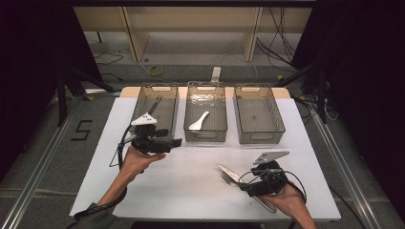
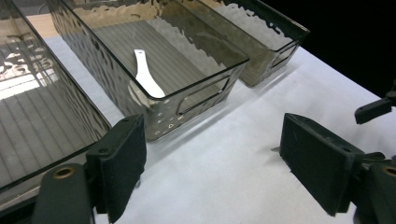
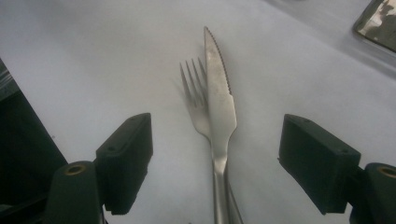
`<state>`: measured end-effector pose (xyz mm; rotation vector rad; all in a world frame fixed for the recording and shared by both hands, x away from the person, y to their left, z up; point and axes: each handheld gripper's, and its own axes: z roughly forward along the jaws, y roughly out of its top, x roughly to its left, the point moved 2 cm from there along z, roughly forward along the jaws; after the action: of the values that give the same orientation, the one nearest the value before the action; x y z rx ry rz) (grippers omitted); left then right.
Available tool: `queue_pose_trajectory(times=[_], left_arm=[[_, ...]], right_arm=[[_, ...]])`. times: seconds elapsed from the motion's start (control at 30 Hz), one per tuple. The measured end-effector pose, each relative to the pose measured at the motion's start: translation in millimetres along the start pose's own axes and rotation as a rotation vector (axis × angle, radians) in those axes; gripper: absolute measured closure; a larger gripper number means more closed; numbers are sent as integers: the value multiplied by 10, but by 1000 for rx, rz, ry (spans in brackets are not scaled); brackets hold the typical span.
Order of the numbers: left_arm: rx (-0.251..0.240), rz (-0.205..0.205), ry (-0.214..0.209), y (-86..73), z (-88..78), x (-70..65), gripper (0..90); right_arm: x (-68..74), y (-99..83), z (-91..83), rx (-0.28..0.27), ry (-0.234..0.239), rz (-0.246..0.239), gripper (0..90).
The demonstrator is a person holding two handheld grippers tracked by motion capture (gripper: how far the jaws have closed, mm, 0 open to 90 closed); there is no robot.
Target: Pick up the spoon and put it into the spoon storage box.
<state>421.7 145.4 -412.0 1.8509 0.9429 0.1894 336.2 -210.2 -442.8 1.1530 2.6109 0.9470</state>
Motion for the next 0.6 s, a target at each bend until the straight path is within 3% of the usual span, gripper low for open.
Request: queue_pose_trajectory(times=[0.23, 0.6], left_arm=[[-18, 35, 1, -96, -88, -58, 220], [-41, 51, 3, -219, -220, -114, 203]], right_arm=[[-8, 33, 9, 67, -16, -18, 315], [-44, 7, 119, 165, -38, -26, 403]])
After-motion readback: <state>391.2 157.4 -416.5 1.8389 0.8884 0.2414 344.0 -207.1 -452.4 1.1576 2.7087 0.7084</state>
